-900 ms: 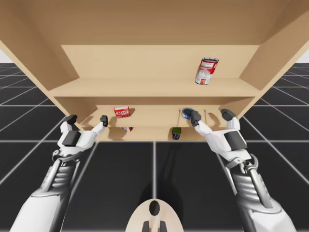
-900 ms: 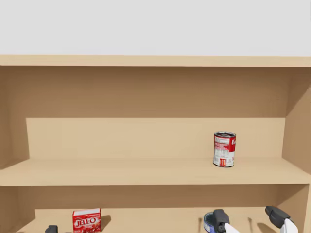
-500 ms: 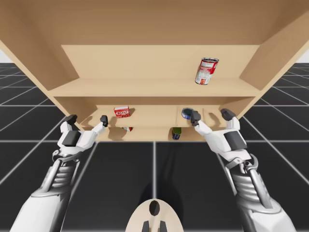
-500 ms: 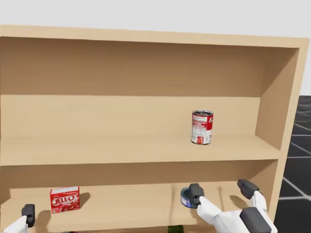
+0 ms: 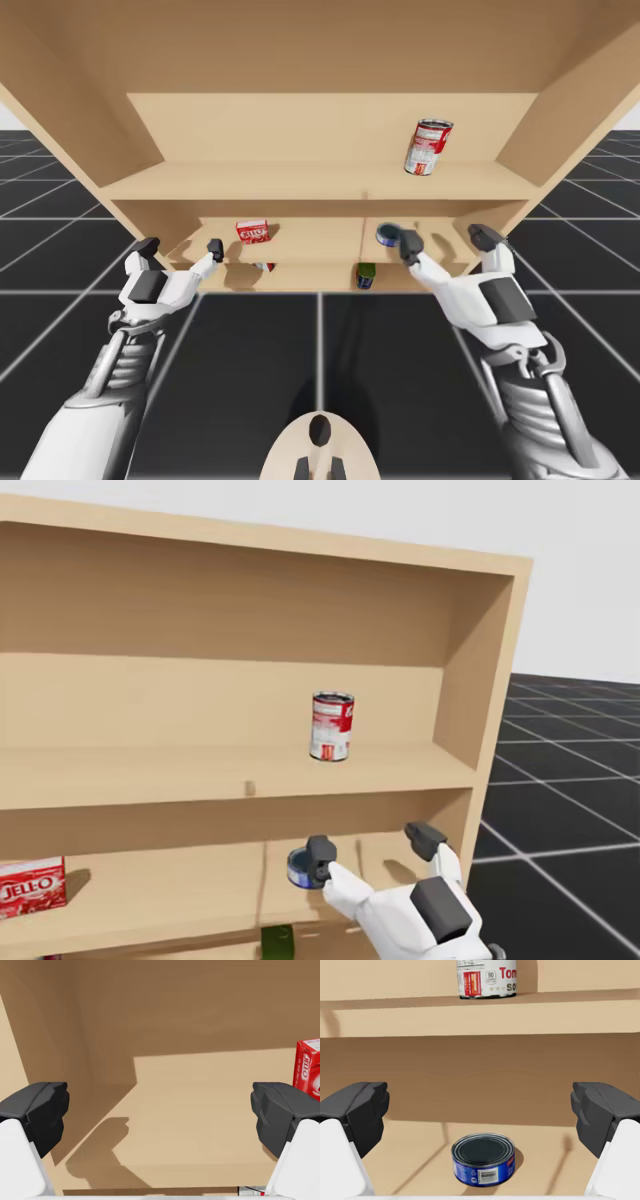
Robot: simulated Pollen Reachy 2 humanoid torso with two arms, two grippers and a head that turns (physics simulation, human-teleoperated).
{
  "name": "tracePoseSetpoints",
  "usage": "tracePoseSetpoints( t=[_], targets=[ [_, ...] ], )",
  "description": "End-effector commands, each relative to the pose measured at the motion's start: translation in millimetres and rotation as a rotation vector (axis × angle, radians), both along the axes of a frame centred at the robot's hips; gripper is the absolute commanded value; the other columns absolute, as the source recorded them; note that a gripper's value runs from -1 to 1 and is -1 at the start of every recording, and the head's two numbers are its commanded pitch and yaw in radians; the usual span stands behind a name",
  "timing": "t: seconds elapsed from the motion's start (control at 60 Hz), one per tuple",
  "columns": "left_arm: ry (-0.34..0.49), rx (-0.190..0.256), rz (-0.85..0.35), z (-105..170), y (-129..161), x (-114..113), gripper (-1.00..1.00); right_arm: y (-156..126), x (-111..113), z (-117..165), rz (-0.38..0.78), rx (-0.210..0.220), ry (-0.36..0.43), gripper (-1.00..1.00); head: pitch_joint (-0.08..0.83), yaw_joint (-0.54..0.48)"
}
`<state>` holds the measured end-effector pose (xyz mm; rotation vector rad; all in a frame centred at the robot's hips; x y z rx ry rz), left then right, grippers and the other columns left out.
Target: Look through the shelves, find the red soup can, and take it.
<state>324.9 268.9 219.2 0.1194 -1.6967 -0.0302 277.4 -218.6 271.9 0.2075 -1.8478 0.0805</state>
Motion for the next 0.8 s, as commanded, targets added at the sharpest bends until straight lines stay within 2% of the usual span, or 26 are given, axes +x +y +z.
tracePoseSetpoints(
  t=[0.017,0.083,0.167,0.233,0.35,0.5,0.6,0.733,0.8],
  targets=[
    [0.001,0.002,0.000,-0.4,-0.2,0.2,-1.00,6.2,-34.0,30.6,0.011,0.004,-0.019,-1.00,0.132,-0.29],
    [0.001,0.008,-0.002,-0.9,-1.4,0.1,-1.00,5.2,-50.7,48.7,0.009,0.008,-0.043,-1.00,0.138,-0.29],
    [0.001,0.016,-0.005,-1.3,-1.9,0.1,-1.00,8.3,-63.2,72.3,0.006,-0.028,-0.070,-1.00,0.147,-0.30],
    [0.001,0.018,-0.006,-1.7,-2.5,-0.1,-1.00,11.5,-64.5,85.7,0.002,-0.056,-0.083,-1.00,0.149,-0.29],
    [0.003,0.025,-0.007,-2.3,-3.8,-0.1,-1.00,15.3,-60.6,101.8,0.008,-0.068,-0.089,-1.00,0.152,-0.29],
    [0.005,0.031,-0.010,-3.2,-5.5,-0.5,-1.00,19.1,-44.3,118.6,0.022,-0.072,-0.068,-1.00,0.165,-0.30],
    [0.007,0.034,-0.010,-3.3,-5.7,-0.6,-1.00,20.6,-31.9,125.2,0.011,-0.090,-0.061,-1.00,0.167,-0.30],
    [0.009,0.035,-0.010,-3.3,-6.2,-0.7,-1.00,22.6,-3.7,126.0,0.038,-0.088,0.004,-1.00,0.171,-0.30],
    [0.011,0.036,-0.008,-3.3,-6.3,-0.7,-1.00,22.6,18.2,121.4,0.042,-0.085,0.045,-1.00,0.172,-0.30]
  ],
)
